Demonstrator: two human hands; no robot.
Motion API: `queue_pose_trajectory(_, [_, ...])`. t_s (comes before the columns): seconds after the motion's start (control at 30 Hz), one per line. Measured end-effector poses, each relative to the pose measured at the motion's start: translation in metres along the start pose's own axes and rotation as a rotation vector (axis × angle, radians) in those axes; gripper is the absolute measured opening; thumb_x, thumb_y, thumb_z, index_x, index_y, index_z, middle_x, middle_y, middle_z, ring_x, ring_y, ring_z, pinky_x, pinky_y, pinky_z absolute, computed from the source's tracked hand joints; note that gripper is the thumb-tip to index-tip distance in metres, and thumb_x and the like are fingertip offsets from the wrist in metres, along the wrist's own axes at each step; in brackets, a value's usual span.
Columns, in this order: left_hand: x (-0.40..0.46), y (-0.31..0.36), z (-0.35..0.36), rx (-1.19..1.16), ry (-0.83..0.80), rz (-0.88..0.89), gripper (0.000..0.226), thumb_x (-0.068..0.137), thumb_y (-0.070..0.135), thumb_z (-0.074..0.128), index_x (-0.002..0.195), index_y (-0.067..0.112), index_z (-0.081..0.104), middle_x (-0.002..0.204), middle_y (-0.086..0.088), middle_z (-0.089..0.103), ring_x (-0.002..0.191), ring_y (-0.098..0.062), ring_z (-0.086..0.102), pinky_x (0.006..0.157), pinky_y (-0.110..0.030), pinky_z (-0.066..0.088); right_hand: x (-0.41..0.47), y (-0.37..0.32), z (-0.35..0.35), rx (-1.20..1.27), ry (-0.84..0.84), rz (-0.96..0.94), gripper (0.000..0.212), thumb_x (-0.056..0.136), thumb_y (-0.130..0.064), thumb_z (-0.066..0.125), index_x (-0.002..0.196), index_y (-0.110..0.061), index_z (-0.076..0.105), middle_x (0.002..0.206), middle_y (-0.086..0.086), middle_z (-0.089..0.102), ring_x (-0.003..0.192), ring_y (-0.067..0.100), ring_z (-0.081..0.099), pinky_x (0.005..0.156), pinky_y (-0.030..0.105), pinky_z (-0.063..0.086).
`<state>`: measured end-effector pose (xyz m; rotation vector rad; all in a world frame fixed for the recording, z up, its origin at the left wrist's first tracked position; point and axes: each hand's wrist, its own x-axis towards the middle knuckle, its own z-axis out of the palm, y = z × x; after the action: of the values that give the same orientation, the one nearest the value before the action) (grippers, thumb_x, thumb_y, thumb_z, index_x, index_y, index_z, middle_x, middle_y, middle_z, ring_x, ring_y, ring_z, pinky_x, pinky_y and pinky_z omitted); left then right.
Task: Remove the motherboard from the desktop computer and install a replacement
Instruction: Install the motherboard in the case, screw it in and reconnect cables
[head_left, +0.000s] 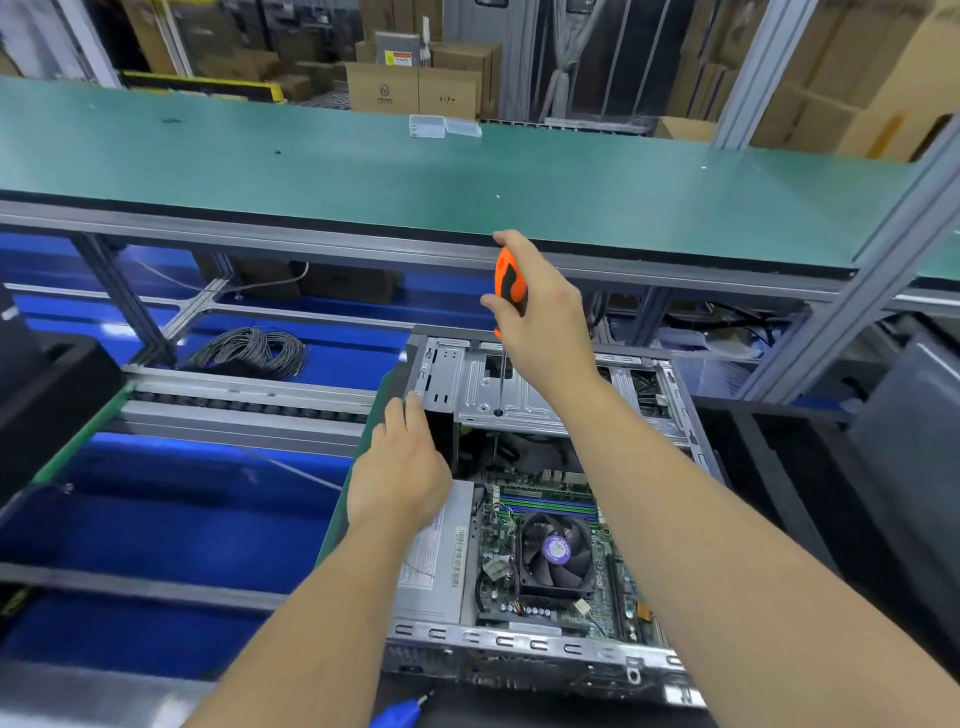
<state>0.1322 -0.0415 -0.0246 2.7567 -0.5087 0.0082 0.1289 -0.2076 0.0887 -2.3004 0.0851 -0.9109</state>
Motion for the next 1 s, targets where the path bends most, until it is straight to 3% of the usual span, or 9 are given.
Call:
queue_pose_trajectory(0.13, [0.0019,-0.0009,0.0006,-0.018,-0.017,-0.001,0.072,0.092,0.015,0.038,0.158,0.011,0.009,0.149,-0.003,0.026,0.118,-0.027,0.046,0.076,-0.04,0.048,0.0004,-0.0003,-0.0007,-0.006,0.026,0.01,0.054,0.092,-0.013,0.067,0.14,-0.027,0.046,0.091,-0.01,0.047,0.085,0.017,0.045,0.077,0.03,0.042])
queue_pose_trajectory(0.23, [0.0019,-0.0006,0.0003,-0.021,-0.027,0.001,0.073,0.092,0.015,0.039,0.158,0.013,0.008,0.15,-0.003,0.025,0.119,-0.028,0.046,0.076,-0.041,0.05,-0.0005,0.0016,-0.0021,0.002,0.032,0.012,0.052,0.092,-0.013,0.066,0.138,-0.027,0.046,0.081,-0.019,0.038,0.082,0.02,0.048,0.077,0.042,0.054])
queue_pose_trajectory(0.33, [0.002,-0.0005,0.0006,-0.025,-0.02,0.005,0.073,0.092,0.015,0.039,0.158,0.012,0.009,0.15,-0.004,0.025,0.118,-0.028,0.047,0.074,-0.039,0.046,-0.0017,0.0009,-0.0024,0.0,0.044,0.01,0.052,0.092,-0.012,0.066,0.138,-0.027,0.046,0.081,-0.017,0.039,0.081,0.021,0.048,0.076,0.047,0.056])
queue_pose_trajectory(0.5, [0.0022,-0.0008,0.0007,-0.015,-0.014,0.013,0.072,0.092,0.015,0.04,0.158,0.011,0.01,0.151,-0.004,0.024,0.118,-0.028,0.047,0.072,-0.037,0.044,-0.0007,0.0,-0.004,0.012,0.07,0.015,0.053,0.091,-0.011,0.067,0.137,-0.026,0.047,0.083,-0.015,0.042,0.08,0.019,0.046,0.077,0.047,0.055])
queue_pose_trajectory(0.7, [0.0008,-0.0001,-0.0006,0.016,-0.018,0.017,0.073,0.092,0.015,0.04,0.158,0.011,0.009,0.153,-0.006,0.022,0.119,-0.028,0.047,0.075,-0.039,0.049,-0.0045,0.0001,-0.0023,-0.018,0.067,0.0,0.051,0.091,-0.013,0.068,0.137,-0.024,0.048,0.088,-0.008,0.046,0.08,0.017,0.044,0.073,0.029,0.04])
queue_pose_trajectory(1.0, [0.0012,-0.0005,-0.0008,0.021,-0.027,0.023,0.072,0.092,0.015,0.04,0.157,0.012,0.009,0.156,-0.008,0.019,0.123,-0.03,0.045,0.079,-0.04,0.048,-0.0023,-0.0006,-0.0026,-0.019,0.083,-0.001,0.051,0.091,-0.012,0.068,0.137,-0.023,0.049,0.09,-0.006,0.049,0.079,0.018,0.045,0.076,0.039,0.051])
